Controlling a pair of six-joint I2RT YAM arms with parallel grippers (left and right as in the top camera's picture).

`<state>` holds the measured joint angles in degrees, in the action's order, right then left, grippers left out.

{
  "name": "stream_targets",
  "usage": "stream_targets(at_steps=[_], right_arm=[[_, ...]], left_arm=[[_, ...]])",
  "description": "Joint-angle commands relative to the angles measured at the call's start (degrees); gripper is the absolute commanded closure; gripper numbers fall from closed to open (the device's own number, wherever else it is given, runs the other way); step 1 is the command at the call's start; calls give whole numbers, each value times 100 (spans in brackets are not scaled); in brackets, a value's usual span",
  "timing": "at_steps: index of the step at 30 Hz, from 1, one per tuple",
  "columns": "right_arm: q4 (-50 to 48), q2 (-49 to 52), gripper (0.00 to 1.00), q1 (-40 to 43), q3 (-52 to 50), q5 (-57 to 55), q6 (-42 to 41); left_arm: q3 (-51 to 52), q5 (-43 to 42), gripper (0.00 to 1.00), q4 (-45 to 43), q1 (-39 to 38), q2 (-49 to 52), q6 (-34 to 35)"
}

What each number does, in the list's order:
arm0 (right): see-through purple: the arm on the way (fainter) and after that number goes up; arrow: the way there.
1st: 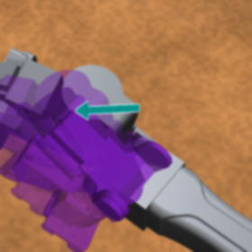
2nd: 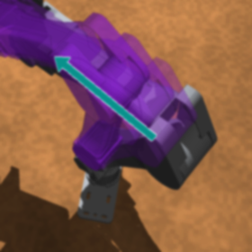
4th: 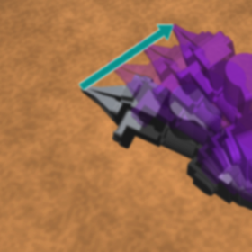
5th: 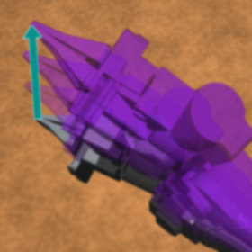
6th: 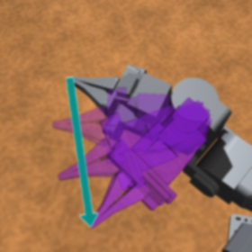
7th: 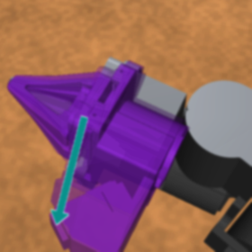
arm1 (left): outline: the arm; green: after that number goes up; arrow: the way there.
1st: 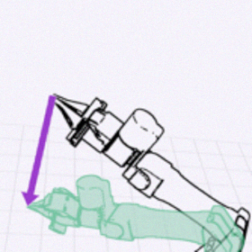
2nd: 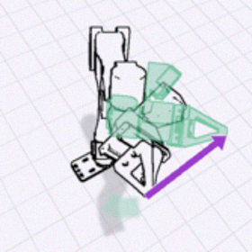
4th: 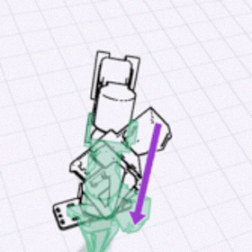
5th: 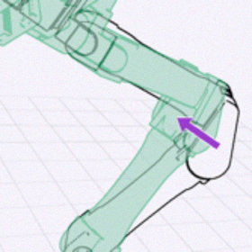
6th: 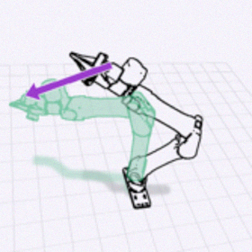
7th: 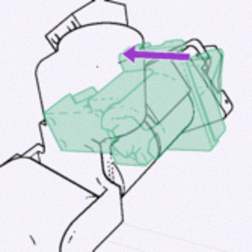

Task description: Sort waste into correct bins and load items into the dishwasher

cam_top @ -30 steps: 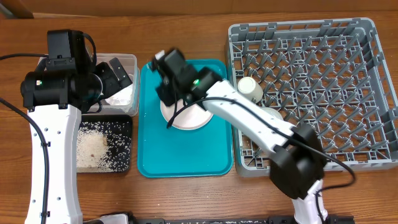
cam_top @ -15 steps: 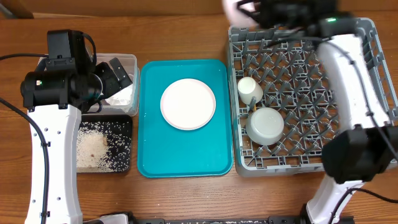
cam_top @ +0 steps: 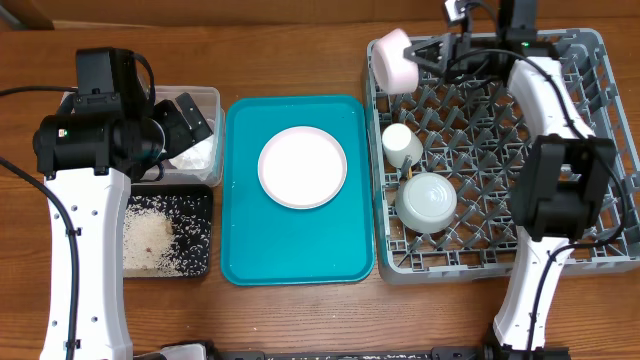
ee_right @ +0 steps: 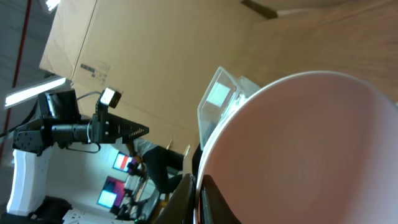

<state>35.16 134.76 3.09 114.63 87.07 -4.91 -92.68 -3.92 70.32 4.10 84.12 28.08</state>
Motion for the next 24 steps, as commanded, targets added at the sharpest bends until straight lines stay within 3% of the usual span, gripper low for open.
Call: stream_targets(at_steps=[1, 15, 21, 24], right_arm=[[-39, 63, 96, -214, 9, 282, -2], [160, 72, 96, -140, 9, -131, -2], [595, 72, 96, -142, 9, -1167, -2], [584, 72, 96, -140, 9, -1165, -2]], left_arm=[[-114, -13, 0, -7, -52, -48, -107], [-114, -13, 0, -9, -52, -48, -107], [-114, -15, 0, -7, -52, -48, -107], [-114, -13, 0, -7, -52, -48, -107]])
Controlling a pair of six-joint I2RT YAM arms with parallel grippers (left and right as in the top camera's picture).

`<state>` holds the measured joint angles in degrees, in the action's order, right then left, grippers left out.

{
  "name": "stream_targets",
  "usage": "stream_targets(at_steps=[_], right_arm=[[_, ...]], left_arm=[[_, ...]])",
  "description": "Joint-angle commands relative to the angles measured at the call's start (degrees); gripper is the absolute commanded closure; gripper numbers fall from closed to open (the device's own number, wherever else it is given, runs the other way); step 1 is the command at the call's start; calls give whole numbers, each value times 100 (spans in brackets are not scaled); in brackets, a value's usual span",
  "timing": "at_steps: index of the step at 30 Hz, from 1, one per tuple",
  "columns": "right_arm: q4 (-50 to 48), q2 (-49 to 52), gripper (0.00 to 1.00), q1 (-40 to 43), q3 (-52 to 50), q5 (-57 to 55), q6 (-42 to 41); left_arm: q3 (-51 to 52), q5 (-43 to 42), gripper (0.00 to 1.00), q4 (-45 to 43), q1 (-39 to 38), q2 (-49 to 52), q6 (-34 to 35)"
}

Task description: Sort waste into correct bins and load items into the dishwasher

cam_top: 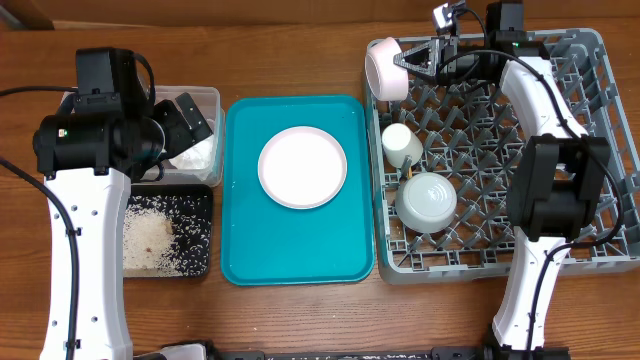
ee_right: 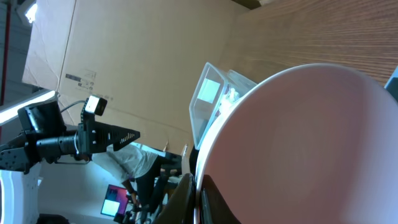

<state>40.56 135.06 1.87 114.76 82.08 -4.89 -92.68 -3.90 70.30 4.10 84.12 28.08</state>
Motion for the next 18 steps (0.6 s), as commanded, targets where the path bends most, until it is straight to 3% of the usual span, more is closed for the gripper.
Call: stream_targets(at_steps=[1, 15, 18], right_arm=[[44, 42, 96, -15, -4, -667, -4], [496, 39, 95, 166, -2, -1344, -26], [426, 39, 85, 350, 9, -1342, -448]], left_arm=[[-114, -15, 0, -4, -52, -48, -107], [-114, -17, 0, -4, -52, -48, -107], [-114, -15, 0, -4, -52, -48, -107]])
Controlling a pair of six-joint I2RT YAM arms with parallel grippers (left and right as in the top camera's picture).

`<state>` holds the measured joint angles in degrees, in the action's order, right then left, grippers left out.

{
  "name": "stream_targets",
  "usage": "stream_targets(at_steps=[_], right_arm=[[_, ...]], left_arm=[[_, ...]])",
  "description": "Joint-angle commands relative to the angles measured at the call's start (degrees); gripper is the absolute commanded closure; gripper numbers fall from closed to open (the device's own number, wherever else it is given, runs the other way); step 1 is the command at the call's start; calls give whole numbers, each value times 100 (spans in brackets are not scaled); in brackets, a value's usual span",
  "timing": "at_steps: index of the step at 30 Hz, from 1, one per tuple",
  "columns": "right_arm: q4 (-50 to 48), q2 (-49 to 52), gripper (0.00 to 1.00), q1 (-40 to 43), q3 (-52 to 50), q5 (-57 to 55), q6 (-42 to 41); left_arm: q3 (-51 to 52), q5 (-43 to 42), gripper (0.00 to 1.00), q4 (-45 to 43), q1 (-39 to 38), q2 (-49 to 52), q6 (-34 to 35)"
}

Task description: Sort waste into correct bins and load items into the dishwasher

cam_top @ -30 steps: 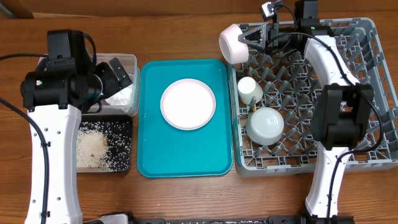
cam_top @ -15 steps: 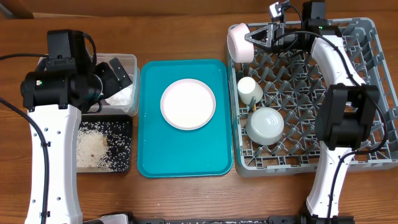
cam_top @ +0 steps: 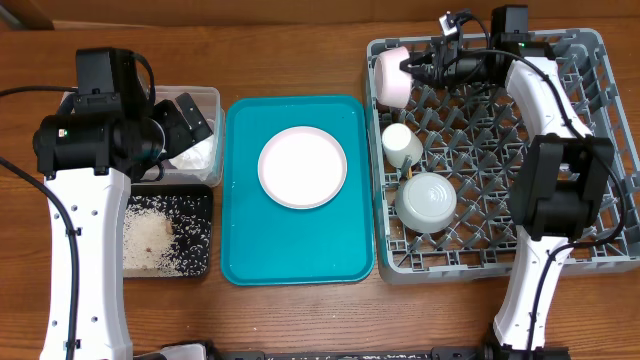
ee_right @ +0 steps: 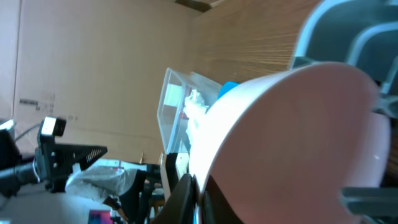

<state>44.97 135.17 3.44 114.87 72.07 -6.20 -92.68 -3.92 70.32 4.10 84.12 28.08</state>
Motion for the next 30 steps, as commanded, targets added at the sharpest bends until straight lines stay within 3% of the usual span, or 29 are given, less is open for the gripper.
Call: stream_targets(at_steps=[1, 6, 12, 17, 20, 24, 30], right_arm=[[-9, 28, 82, 269, -2, -337, -420], [-20, 28, 71, 603, 2, -146, -457], [96, -103, 72, 997, 155, -262, -664], [1139, -828, 72, 1064, 640, -2140, -424], [1499, -1458, 72, 715, 638, -3495, -227], [1834, -1906, 72, -9, 638, -4262, 37], [2120, -1998, 71, -1950, 529, -5119, 44]], left_arm=[[-114, -13, 0, -7, -52, -48, -107], [-114, -13, 0, -7, -52, -48, -107], [-114, -13, 0, -7, -52, -48, -107], [-114, -13, 0, -7, -52, -48, -107], [-114, -13, 0, -7, -52, -48, -107], [-114, -13, 0, -7, -52, -48, -107], [-114, -13, 0, -7, -52, -48, -107]])
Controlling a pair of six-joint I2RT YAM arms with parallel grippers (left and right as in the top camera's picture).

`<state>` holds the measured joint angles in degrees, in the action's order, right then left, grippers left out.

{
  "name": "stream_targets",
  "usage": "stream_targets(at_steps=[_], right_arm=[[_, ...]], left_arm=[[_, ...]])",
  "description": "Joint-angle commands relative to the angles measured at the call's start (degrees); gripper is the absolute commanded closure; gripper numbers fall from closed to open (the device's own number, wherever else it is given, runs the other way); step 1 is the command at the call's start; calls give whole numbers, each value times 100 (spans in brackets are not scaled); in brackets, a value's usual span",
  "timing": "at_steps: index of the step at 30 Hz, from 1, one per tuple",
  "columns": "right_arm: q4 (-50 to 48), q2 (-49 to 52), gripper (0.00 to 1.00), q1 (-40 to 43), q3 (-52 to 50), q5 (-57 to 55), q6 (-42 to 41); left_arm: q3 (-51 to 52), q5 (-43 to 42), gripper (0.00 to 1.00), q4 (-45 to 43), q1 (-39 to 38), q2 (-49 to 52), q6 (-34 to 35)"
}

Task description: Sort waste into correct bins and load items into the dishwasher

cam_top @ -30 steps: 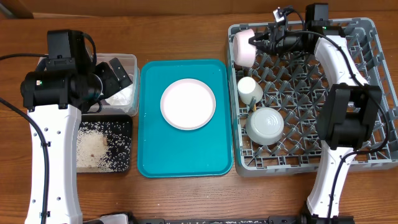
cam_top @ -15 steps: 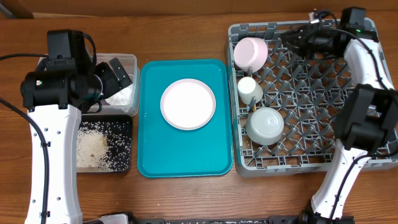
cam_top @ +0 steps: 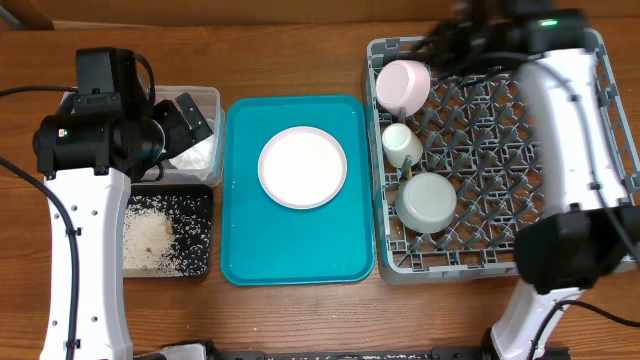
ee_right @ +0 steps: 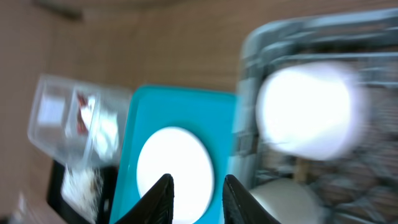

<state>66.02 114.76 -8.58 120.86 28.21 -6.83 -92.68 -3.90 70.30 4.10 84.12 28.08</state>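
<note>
The pink bowl lies in the far left corner of the grey dish rack, free of any gripper. It shows blurred and pale in the right wrist view. My right gripper is open and empty, raised above the rack. Its arm is motion-blurred in the overhead view. A white plate rests on the teal tray. My left gripper hangs over the clear bin; the state of its jaws does not show.
A white cup and a pale bowl sit in the rack's left part. A black tray of rice lies in front of the clear bin, which holds white crumpled waste.
My right gripper has let go of the pink bowl, opened and drawn up and back from it. The bowl now lies in the rack's far left corner. The left arm is unmoved.
My right gripper held the pink bowl over the rack's far left corner, then tilted on edge at the rim, then lower inside the corner. Now the bowl lies there alone and the gripper is open above. Nothing else has moved.
</note>
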Motion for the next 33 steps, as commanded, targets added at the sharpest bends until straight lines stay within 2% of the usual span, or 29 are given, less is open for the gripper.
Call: stream_targets(at_steps=[1, 7, 12, 18, 33], right_arm=[[15, 52, 71, -1231, -85, -951, 107], [59, 168, 63, -2959, -87, -2181, 83], [225, 538, 63, -3720, -90, -2267, 59], [251, 946, 63, -3807, -90, -2426, -358], [413, 1906, 63, -3836, -92, -2406, -367]], left_arm=[[-114, -15, 0, -4, -52, -48, -107], [-114, -15, 0, -4, -52, -48, -107], [-114, -15, 0, -7, -52, -48, -107], [-114, -15, 0, -7, -52, -48, -107], [-114, -15, 0, -4, -52, -48, -107]])
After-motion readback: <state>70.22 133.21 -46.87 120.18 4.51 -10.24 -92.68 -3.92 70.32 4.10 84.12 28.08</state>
